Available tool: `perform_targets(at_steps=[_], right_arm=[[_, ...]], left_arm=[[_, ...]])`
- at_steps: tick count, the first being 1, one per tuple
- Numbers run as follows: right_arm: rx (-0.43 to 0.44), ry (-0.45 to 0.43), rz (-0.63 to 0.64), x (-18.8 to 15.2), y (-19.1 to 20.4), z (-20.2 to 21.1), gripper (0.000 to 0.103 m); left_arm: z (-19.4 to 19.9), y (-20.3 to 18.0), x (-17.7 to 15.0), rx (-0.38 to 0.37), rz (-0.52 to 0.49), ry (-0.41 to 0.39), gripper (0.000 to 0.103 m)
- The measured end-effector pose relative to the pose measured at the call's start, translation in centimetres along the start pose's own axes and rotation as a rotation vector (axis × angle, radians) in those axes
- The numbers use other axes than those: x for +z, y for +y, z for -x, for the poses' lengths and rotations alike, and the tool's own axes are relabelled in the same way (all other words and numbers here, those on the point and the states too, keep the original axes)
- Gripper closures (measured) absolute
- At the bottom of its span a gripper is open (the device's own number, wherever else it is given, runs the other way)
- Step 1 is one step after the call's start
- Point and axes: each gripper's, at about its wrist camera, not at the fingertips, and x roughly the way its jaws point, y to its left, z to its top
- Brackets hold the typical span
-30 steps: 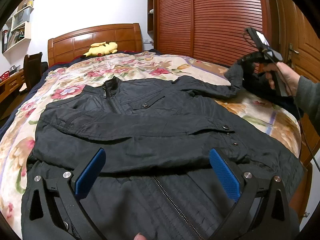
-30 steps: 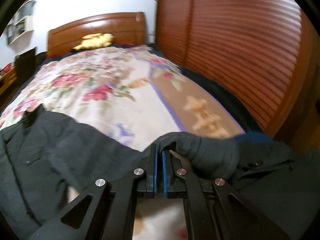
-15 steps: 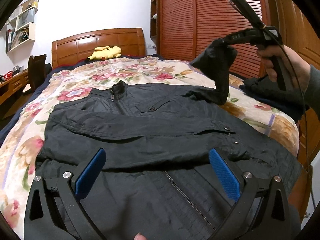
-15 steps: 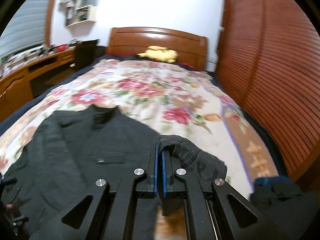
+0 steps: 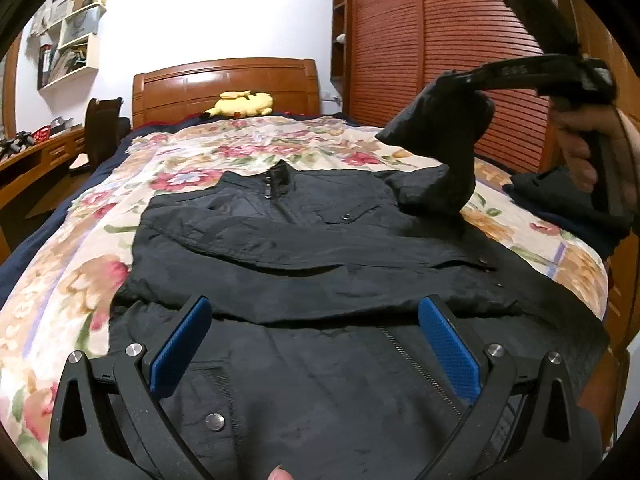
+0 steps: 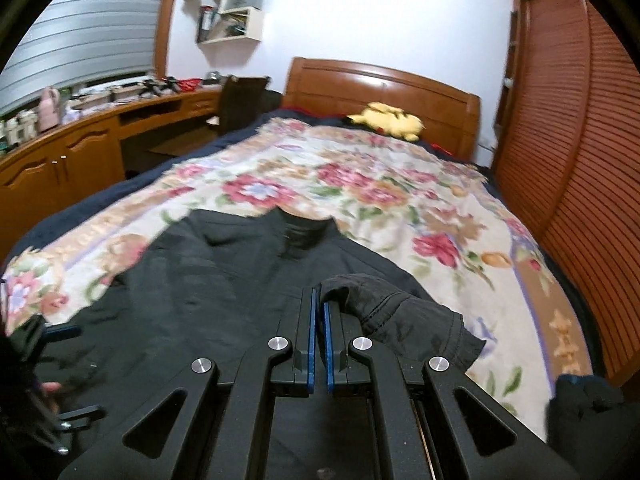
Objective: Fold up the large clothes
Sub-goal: 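Grasp the other sleeve cuff with the right gripper and lift it, then lay the held sleeve across the jacket front with the right gripper, release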
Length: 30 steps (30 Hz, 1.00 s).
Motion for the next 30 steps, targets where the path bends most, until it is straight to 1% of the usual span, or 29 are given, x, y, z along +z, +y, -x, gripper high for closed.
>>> perform_targets(at_steps=[4, 7, 10, 14, 18, 24, 26, 27, 28, 29, 30], right_arm=[[0.058, -0.015, 0.029, -0.7, 1.5, 0.9, 0.099], [0.081, 0.003, 0.05, -1.9, 2.2, 0.7, 0.099], [0.057, 0.042, 0.043, -3.8, 2.2, -0.1, 0.099], [0.08, 0.109, 0.002, -7.0, 1.4, -1.1, 0.099], [0.103, 0.155, -0.02, -9.9, 1.3, -1.3, 0.099], [0.112, 0.179, -0.063, -11.8, 2.1, -0.4, 0.098], [0.087, 0.185, -0.057, -12.0, 2.7, 0.2, 0.096], [0.084, 0.181, -0.057, -12.0, 2.9, 0.9, 0.093], [0.086, 0.176, -0.058, -12.0, 3.1, 1.5, 0.083], [0.084, 0.171, -0.059, -11.9, 3.1, 2.1, 0.077], [0.081, 0.169, -0.06, -12.2, 3.1, 2.5, 0.061]], left_arm=[[0.3, 0.9, 0.0, 0.018, 0.019, -0.005, 0.0], [0.5, 1.5, -0.2, 0.028, 0.028, -0.004, 0.0], [0.6, 1.9, -0.2, 0.023, 0.038, -0.006, 0.0], [0.7, 2.0, -0.2, 0.022, 0.04, -0.01, 0.0], [0.7, 2.0, -0.2, 0.024, 0.033, -0.007, 0.0], [0.6, 1.9, -0.2, 0.029, 0.031, -0.003, 0.0], [0.4, 1.7, -0.3, 0.033, 0.03, 0.005, 0.0], [0.2, 1.5, -0.3, 0.032, 0.03, 0.008, 0.0], [0.1, 1.3, -0.3, 0.031, 0.028, 0.01, 0.0], [0.0, 1.1, -0.3, 0.032, 0.022, 0.011, 0.0], [0.0, 1.0, -0.4, 0.034, 0.017, 0.012, 0.0]])
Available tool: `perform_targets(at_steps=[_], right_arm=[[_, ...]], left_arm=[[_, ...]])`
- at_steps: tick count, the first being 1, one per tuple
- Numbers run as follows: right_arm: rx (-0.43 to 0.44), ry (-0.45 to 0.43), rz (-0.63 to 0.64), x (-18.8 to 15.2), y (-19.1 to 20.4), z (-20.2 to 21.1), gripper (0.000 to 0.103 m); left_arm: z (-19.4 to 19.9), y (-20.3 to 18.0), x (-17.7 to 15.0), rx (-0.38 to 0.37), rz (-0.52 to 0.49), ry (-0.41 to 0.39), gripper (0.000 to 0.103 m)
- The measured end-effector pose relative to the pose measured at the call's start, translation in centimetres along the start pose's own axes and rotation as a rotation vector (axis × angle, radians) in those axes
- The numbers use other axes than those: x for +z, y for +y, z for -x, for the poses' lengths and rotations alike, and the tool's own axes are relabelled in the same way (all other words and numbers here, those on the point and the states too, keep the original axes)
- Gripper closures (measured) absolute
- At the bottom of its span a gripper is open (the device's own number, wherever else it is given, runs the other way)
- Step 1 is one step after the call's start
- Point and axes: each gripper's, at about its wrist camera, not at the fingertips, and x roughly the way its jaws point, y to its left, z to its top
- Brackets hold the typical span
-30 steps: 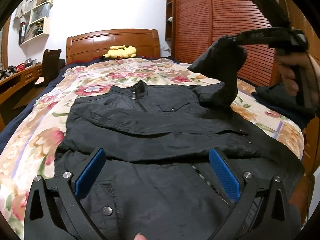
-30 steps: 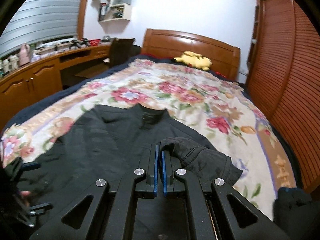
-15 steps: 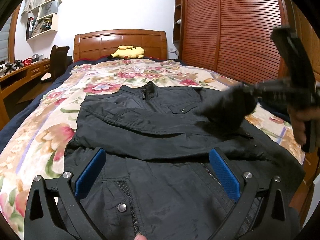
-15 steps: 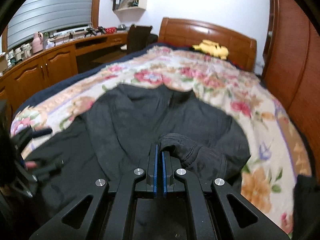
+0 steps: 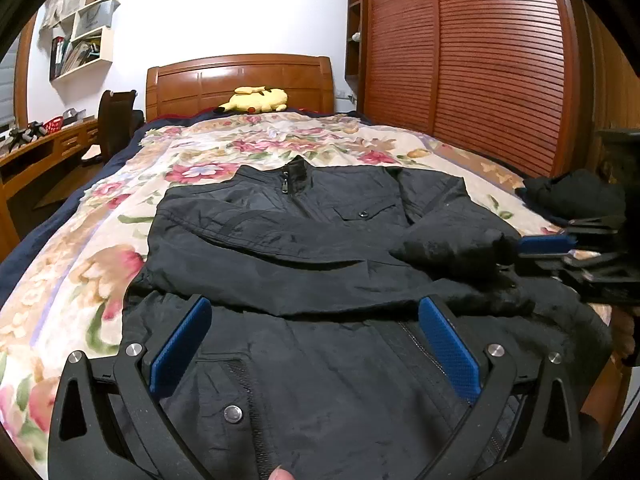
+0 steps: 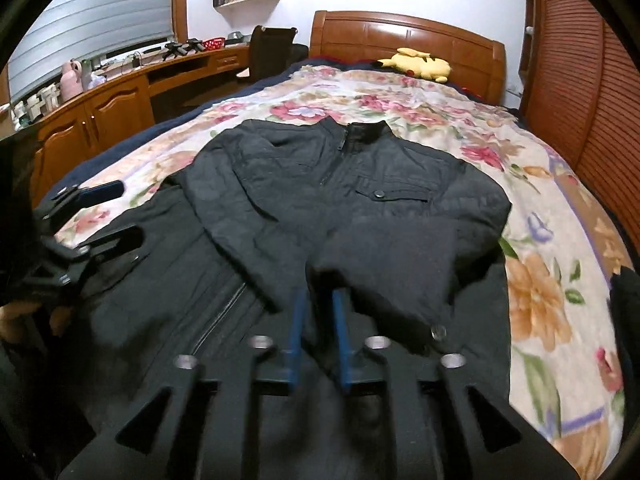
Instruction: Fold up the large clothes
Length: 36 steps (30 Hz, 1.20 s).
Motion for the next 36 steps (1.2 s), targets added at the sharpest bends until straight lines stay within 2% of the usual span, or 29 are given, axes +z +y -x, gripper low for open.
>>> perform_targets(at_steps=[1, 7, 12, 15, 19, 25, 29, 36], right_arm=[[-0.002, -0.005, -0.002, -0.2, -0.1, 0.4, 0.053], [-0.087, -0.025, -0.015, -1.9, -1.3, 1.3, 0.052], [-0.152, -0.008, -0.076, -3.3, -3.3, -0.7, 0.052], [-0.173, 0.031, -0.107, -3.8, -4.3, -2.8, 0.052], [-0.173, 0.073, -0.164, -4.0, -5.5, -5.2, 0.052], [-0.121, 0.047, -0.212, -4.5, -5.8, -6.2, 0.052], [-0.117, 0.03, -0.226, -4.7, -6.1, -6.5, 0.052], [-0.172, 0.019, -0.101, -5.5, -4.8, -5.4, 0.052]], left_arm=[[0.0, -0.1, 0.0, 0.002, -0.004, 0.0, 0.0], [-0.2, -0.6, 0.1, -0.006, 0.002, 0.001, 0.0], [-0.5, -1.6, 0.1, -0.008, -0.017, 0.009, 0.0], [-0.5, -2.4, 0.3, -0.018, -0.021, 0.007, 0.0], [-0.1, -3.4, 0.5, -0.034, -0.039, 0.003, 0.0], [-0.1, -5.2, 1.1, -0.057, -0.047, 0.009, 0.0], [-0.4, -7.0, 1.8, -0.076, -0.063, 0.015, 0.0], [-1.5, -10.4, 2.4, -0.082, -0.119, 0.045, 0.0]])
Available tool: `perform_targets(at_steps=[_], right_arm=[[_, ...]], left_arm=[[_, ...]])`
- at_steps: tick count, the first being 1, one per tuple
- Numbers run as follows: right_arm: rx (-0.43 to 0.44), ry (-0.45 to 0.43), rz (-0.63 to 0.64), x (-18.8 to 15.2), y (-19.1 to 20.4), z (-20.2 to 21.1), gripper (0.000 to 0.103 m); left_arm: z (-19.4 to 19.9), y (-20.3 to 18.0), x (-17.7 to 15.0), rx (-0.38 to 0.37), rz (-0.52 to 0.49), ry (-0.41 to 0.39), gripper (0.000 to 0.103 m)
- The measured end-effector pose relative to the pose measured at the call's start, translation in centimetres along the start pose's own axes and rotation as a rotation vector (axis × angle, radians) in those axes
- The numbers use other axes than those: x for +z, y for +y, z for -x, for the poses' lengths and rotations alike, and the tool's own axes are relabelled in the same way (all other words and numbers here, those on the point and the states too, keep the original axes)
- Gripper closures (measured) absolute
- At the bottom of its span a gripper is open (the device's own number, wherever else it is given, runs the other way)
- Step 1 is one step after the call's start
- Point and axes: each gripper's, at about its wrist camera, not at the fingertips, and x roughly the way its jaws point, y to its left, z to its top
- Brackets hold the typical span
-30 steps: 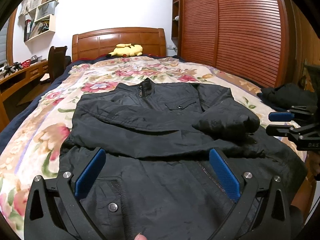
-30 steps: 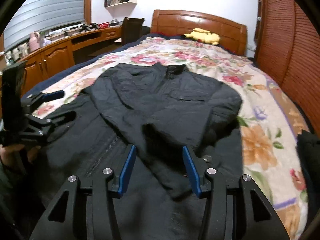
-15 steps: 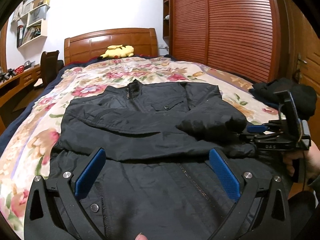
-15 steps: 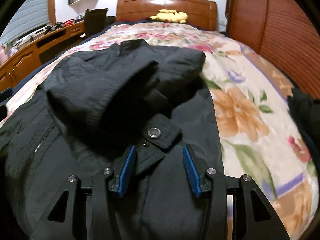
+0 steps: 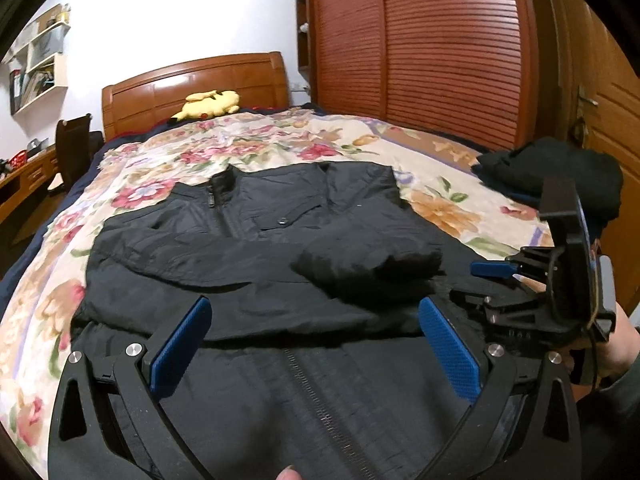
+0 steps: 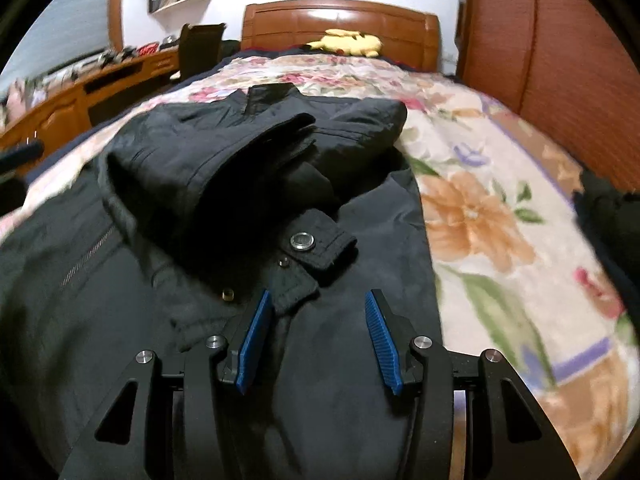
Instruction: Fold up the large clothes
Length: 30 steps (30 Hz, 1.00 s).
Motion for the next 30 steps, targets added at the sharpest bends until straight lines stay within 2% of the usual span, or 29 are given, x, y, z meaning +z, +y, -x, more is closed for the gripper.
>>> perform_targets(at_steps=[5, 10, 17, 19, 24, 28, 30], right_arm=[[0.027, 0.002, 0.0, -0.4, -0.2, 0.7, 0.052], [0.039, -0.016, -0.045, -0.8, -2.3, 2.8, 0.052], [0.039, -0.058, -0.092, -1.1, -4.0, 5.7, 0.052], [0.047, -0.075, -0.114, -1.0, -4.5, 6.6, 0.052], [0.046, -0.088, -0.138, -1.3, -5.0, 7.6, 0.052], [0.039, -0.09, -0.116, -1.0, -4.5, 7.8, 0.052], [0.037, -0.101, -0.113, -0.7, -4.4, 8.0, 0.052]], left_arm=[[-1.6, -2.1, 1.3, 0.001, -0.04, 0.017, 0.0], [-3.1, -3.4, 2.6, 0.019, -0.069, 0.034, 0.0], [-5.5, -4.3, 4.5, 0.001, -0.047, 0.098, 0.0], [-5.9, -4.4, 4.8, -0.014, -0.038, 0.115, 0.011], [-6.5, -5.3, 5.3, -0.034, -0.038, 0.147, 0.028], [-6.7, -6.5, 4.9, -0.055, -0.072, 0.161, 0.03], [-7.3, -7.1, 4.6, -0.045, -0.085, 0.193, 0.03]])
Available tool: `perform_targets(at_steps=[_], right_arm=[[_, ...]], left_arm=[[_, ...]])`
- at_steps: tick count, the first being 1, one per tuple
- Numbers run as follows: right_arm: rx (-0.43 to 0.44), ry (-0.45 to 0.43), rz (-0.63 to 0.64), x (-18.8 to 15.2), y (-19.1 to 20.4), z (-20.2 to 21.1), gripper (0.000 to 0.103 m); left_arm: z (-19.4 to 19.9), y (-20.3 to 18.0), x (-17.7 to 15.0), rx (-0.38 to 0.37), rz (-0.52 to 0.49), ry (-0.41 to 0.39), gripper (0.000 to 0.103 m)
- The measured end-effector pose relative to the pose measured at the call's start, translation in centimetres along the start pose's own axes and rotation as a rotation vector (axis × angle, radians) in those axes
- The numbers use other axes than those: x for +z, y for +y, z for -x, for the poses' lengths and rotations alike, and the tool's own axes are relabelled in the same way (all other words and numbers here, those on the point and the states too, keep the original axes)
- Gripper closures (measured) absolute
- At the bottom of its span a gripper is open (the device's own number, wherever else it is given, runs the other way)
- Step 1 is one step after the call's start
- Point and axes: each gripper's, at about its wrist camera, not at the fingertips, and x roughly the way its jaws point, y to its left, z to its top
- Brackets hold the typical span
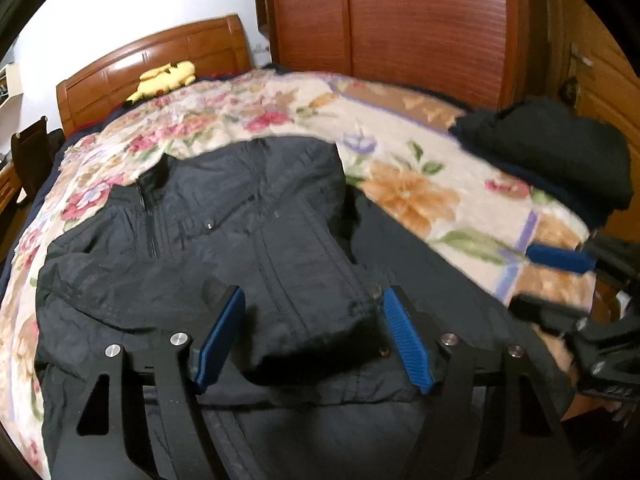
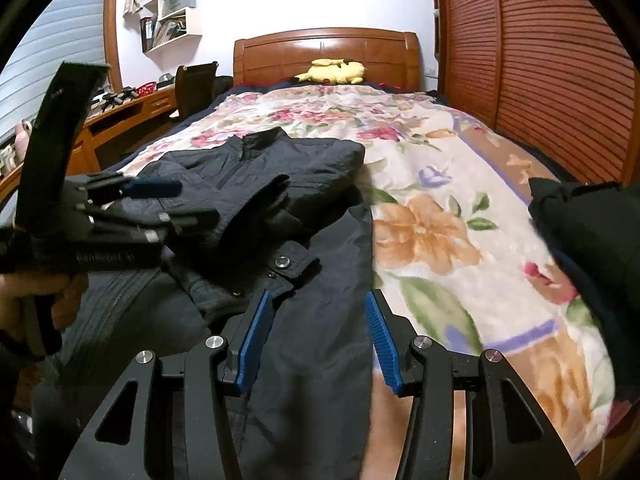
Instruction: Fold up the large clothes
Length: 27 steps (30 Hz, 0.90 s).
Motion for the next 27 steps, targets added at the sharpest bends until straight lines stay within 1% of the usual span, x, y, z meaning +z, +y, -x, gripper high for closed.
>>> perform_targets(at_steps=[4, 5, 6, 8, 9, 10, 11, 12, 13, 15, 16, 18, 21, 24, 27], right_arm=[[-0.004, -0.016, 0.002, 0.4, 0.3, 0.0, 0.052], [-0.005, -0.012, 0.004, 0.3, 0.2, -0.1, 0.052], [-0.008, -0.008, 0.008, 0.3, 0.2, -0.3, 0.052], [-0.01, -0.005, 0.013, 0.3, 0.2, -0.4, 0.052], [-0.009, -0.005, 0.012, 0.3, 0.2, -0.4, 0.052], [-0.007, -0.008, 0.011, 0.4, 0.2, -0.3, 0.052], [-0.005, -0.013, 0.009, 0.6, 0.2, -0.2, 0.052], [-0.001, -0.016, 0.007, 0.6, 0.1, -0.2, 0.052], [0.003, -0.019, 0.007, 0.7, 0.1, -0.2, 0.052], [0.007, -0.018, 0.011, 0.7, 0.2, -0.3, 0.052], [0.006, -0.018, 0.015, 0.7, 0.3, -0.4, 0.052], [0.007, -0.015, 0.029, 0.6, 0.5, -0.5, 0.052], [0.003, -0.009, 0.043, 0.6, 0.6, -0.7, 0.052], [0.002, -0.012, 0.045, 0.7, 0.4, -0.7, 0.052], [0.0, -0.012, 0.041, 0.7, 0.3, -0.7, 0.052]], left_arm=[[-1.1, -0.7, -0.7, 0.008, -0.02, 0.04, 0.03], [-1.4, -0.9, -0.9, 0.025, -0.03, 0.049, 0.03], [-1.8, -0.9, -1.1, 0.057, -0.043, 0.061, 0.03], [-2.1, -0.8, -1.3, 0.081, -0.051, 0.074, 0.03], [-2.3, -0.6, -1.5, 0.082, -0.054, 0.078, 0.034], [-2.3, -0.5, -1.6, 0.086, -0.058, 0.084, 0.048], [-2.4, -0.3, -1.8, 0.099, -0.062, 0.091, 0.055], [-2.3, -0.1, -1.9, 0.11, -0.064, 0.091, 0.068], [-2.1, 0.1, -2.0, 0.118, -0.064, 0.087, 0.072], [-1.4, 0.8, -2.1, 0.14, -0.053, 0.069, 0.077], [-0.8, 1.2, -2.1, 0.147, -0.047, 0.048, 0.08], [0.8, 2.2, -2.2, 0.16, -0.023, -0.004, 0.084], [3.5, 4.4, -2.5, 0.175, 0.04, -0.069, 0.09], [5.3, 6.6, -3.0, 0.173, 0.092, -0.103, 0.092], [6.5, 7.9, -3.9, 0.19, 0.103, -0.113, 0.093]])
